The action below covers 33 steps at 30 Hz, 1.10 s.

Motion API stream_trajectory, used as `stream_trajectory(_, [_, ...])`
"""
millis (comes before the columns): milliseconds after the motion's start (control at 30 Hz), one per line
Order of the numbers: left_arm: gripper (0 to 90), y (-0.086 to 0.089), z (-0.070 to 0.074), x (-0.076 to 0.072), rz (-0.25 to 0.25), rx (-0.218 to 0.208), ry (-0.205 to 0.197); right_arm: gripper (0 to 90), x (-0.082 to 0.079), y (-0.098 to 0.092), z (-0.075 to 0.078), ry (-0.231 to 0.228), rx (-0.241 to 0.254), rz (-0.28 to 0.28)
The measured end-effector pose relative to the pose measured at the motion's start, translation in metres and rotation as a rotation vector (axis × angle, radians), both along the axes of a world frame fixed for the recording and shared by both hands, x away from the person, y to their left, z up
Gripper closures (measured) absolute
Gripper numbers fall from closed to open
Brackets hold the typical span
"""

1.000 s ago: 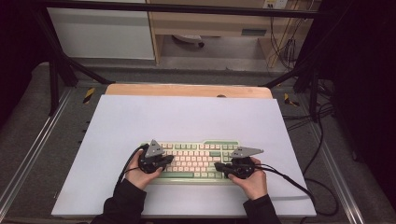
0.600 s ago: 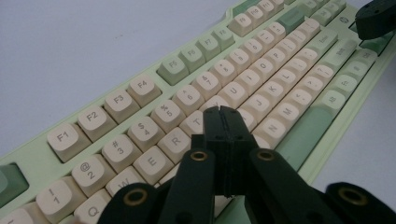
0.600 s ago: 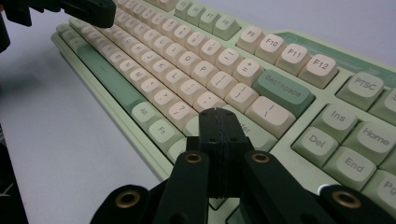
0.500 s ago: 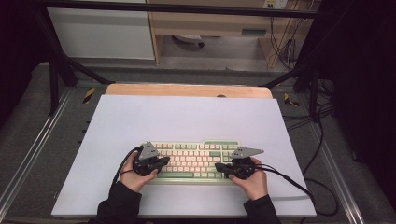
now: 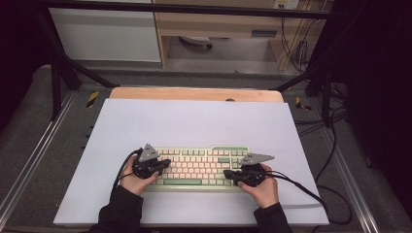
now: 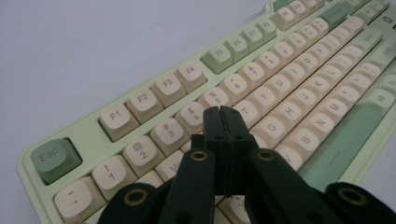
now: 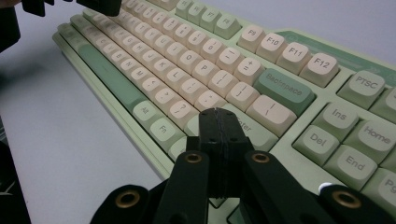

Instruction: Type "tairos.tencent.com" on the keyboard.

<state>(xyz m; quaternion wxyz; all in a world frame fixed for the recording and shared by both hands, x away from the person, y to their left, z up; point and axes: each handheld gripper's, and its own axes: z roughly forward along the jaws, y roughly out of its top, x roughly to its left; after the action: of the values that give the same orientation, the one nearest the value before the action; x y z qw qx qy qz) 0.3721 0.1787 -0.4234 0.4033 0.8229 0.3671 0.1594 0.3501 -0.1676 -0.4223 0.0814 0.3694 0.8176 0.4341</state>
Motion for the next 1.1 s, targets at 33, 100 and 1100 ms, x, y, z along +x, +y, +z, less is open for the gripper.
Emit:
stream_trajectory(33, [90.0, 0.0006, -0.0009, 0.0006, 0.004, 0.002, 0.001, 90.0, 0.0001, 0.0001, -0.0001, 0.0, -0.001, 0.001])
stream_trajectory(100, [90.0, 0.0012, -0.0021, 0.0015, 0.008, 0.004, 0.002, 90.0, 0.0002, 0.0001, -0.0001, 0.001, 0.0, 0.001])
stream_trajectory(1100, [90.0, 0.0024, 0.0002, -0.0026, -0.006, 0.002, -0.002, 90.0, -0.0011, 0.0006, 0.001, 0.004, 0.007, 0.003])
